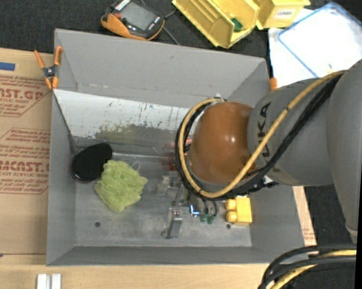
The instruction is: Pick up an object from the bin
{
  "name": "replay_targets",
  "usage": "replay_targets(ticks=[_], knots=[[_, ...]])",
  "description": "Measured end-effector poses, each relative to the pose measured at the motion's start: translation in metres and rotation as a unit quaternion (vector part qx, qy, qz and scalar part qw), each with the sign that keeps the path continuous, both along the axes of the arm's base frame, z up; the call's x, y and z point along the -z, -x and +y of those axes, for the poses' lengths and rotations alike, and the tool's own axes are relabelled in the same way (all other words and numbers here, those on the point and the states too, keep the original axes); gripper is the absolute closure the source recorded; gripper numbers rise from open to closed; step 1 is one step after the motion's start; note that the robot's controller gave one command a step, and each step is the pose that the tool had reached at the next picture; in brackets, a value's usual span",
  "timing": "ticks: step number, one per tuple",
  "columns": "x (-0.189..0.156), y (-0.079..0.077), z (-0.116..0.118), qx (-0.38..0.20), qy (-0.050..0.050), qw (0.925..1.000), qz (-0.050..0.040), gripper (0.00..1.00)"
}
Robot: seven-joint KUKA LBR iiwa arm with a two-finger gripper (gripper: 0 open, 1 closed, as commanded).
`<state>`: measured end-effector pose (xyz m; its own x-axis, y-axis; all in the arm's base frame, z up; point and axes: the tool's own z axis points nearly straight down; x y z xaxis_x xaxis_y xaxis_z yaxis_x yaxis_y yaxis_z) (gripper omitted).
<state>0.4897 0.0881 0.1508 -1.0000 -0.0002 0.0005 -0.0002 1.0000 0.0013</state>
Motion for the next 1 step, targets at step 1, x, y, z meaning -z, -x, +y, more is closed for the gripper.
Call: replay_targets(ticks=[1], knots=[[0.0, 0.0, 0.0, 0.0, 0.0, 1.0, 0.0, 0.0]])
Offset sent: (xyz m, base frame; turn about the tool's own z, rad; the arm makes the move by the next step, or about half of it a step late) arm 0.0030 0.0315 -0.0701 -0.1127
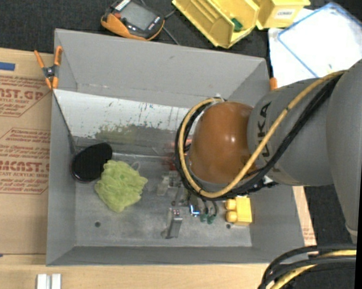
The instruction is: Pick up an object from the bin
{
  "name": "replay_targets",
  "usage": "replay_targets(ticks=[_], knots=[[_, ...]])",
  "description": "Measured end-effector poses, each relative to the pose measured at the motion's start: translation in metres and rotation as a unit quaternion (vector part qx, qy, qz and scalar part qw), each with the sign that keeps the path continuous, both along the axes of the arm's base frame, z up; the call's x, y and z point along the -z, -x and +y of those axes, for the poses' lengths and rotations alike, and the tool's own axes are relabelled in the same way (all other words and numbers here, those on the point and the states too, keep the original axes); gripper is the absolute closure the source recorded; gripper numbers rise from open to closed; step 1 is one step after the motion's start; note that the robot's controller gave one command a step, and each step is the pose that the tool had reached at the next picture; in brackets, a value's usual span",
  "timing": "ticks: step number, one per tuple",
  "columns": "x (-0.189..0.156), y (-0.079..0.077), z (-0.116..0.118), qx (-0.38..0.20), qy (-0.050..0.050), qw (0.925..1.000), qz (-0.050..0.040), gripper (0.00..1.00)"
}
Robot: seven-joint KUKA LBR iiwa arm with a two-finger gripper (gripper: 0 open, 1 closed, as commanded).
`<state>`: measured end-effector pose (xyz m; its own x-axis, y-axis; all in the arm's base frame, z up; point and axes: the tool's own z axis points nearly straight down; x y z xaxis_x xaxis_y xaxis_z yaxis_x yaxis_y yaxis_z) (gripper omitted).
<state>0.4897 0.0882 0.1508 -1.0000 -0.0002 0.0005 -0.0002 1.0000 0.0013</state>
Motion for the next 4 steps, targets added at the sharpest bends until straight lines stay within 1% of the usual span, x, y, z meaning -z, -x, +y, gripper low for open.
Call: replay_targets(ticks=[1, 2, 3, 4], knots=[[0.074, -0.002, 0.033, -0.057, 0.0, 0.9983, 0.0025, 0.0], [-0.003, 0.007, 0.03, -0.173, 0.0, 0.9849, -0.0039, 0.0], [0.019, -0.007, 0.054, 0.098, 0.001, 0.9952, 0.001, 0.0], [0.001, -0.006, 0.043, 0.043, 0.0, 0.9991, -0.002, 0.0]])
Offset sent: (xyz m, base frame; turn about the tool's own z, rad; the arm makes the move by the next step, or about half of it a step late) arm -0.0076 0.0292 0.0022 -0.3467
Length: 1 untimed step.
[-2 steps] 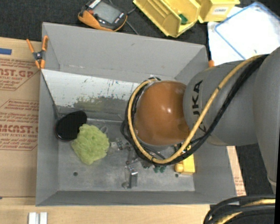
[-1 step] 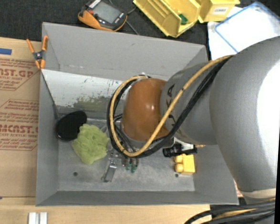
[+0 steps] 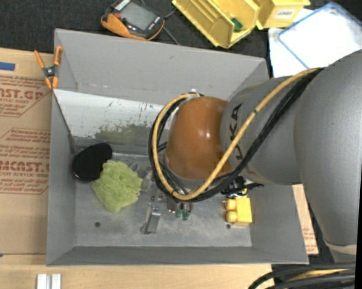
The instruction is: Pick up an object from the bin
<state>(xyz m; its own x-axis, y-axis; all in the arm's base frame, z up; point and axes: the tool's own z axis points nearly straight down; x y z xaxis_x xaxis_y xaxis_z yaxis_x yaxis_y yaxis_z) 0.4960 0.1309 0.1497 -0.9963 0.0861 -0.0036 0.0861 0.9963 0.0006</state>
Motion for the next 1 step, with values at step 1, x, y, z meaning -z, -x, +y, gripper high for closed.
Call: replay_targets(ticks=[1], knots=[[-0.0552, -0.0347, 0.0003, 0.019, -0.001, 0.9998, 0.0017, 0.0]])
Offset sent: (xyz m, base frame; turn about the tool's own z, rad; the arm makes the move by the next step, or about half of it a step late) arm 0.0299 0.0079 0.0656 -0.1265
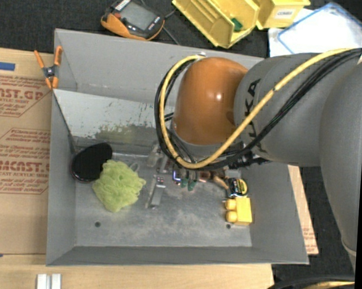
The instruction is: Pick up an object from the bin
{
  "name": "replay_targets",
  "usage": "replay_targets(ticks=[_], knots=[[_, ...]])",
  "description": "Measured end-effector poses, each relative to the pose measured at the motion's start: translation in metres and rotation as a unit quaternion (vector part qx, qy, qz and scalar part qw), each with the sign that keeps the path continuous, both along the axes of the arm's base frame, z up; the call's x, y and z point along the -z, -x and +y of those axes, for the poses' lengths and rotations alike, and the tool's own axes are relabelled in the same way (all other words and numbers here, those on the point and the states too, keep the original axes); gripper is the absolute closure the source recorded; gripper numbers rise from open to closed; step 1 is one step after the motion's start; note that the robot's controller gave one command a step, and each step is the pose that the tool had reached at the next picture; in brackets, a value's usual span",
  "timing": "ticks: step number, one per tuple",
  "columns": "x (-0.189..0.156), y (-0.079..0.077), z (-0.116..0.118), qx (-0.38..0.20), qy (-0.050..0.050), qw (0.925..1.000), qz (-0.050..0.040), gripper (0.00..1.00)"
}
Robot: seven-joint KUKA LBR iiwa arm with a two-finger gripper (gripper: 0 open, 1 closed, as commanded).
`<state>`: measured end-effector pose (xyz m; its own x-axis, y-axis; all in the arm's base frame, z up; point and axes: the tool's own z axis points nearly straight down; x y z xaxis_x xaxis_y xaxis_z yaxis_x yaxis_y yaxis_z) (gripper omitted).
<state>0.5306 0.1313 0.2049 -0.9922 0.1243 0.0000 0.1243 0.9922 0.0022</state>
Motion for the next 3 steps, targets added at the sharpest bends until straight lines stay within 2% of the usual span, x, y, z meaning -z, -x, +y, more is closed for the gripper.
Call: replay_targets(ticks=[1, 2, 3], knots=[[-0.009, 0.002, 0.007, -0.04, 0.001, 0.9992, 0.0006, 0.0], [0.001, -0.021, 0.014, 0.078, 0.0, 0.997, -0.0019, 0.0], [0.006, -0.037, 0.025, 0.045, 0.001, 0.999, -0.0016, 0.0]])
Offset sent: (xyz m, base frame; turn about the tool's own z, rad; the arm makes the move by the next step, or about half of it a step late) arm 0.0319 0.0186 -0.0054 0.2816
